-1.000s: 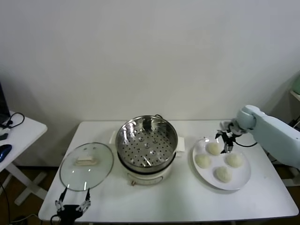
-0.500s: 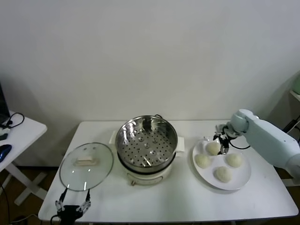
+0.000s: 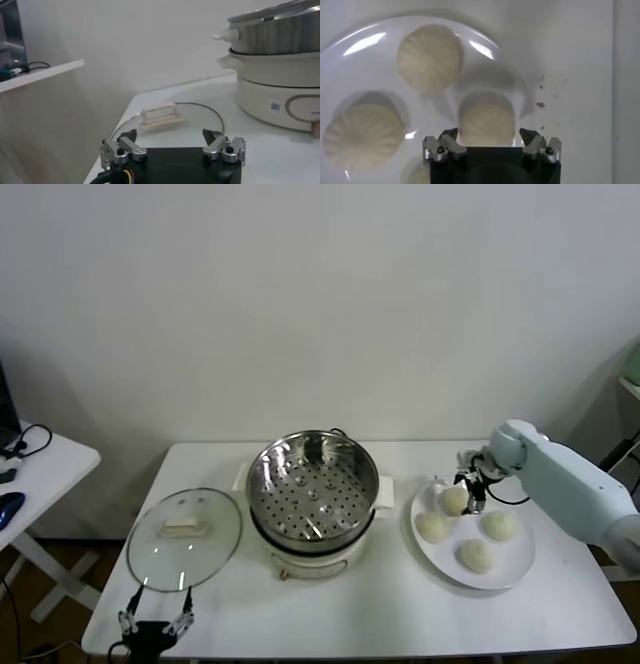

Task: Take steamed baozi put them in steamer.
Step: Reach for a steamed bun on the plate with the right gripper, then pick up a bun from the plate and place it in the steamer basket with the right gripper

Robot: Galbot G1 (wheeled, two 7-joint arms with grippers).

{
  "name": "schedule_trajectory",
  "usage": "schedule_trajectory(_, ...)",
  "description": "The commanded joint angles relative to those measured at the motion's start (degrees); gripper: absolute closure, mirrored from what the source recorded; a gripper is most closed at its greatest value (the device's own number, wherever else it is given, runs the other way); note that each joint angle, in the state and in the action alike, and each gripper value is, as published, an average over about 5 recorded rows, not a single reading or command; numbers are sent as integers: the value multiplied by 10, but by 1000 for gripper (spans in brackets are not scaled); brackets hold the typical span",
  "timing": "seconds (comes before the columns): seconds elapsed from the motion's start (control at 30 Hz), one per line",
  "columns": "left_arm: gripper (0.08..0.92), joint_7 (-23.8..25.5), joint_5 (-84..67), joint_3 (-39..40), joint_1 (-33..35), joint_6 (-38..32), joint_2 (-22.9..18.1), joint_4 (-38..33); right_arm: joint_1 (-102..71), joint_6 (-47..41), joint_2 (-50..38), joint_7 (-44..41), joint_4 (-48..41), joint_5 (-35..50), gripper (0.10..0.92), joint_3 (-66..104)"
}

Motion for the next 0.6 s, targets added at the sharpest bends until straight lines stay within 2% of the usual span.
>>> schedule_trajectory(0.03,177,0,1,0,0,0,1,1,-3,-5,4,0,-4,-5,290,6)
schedule_trajectory(0.2,177,0,1,0,-1,1,0,1,-1,-6,1,2,4,-4,383,3)
schedule_trajectory(0.33,177,0,2,0,-1,1,1,1,30,-5,-22,1,39,21,410,-33)
schedule_trajectory(0.6,177,0,0,-7,1,0,6,1,272,6,-96,-9,176,173,414,-251)
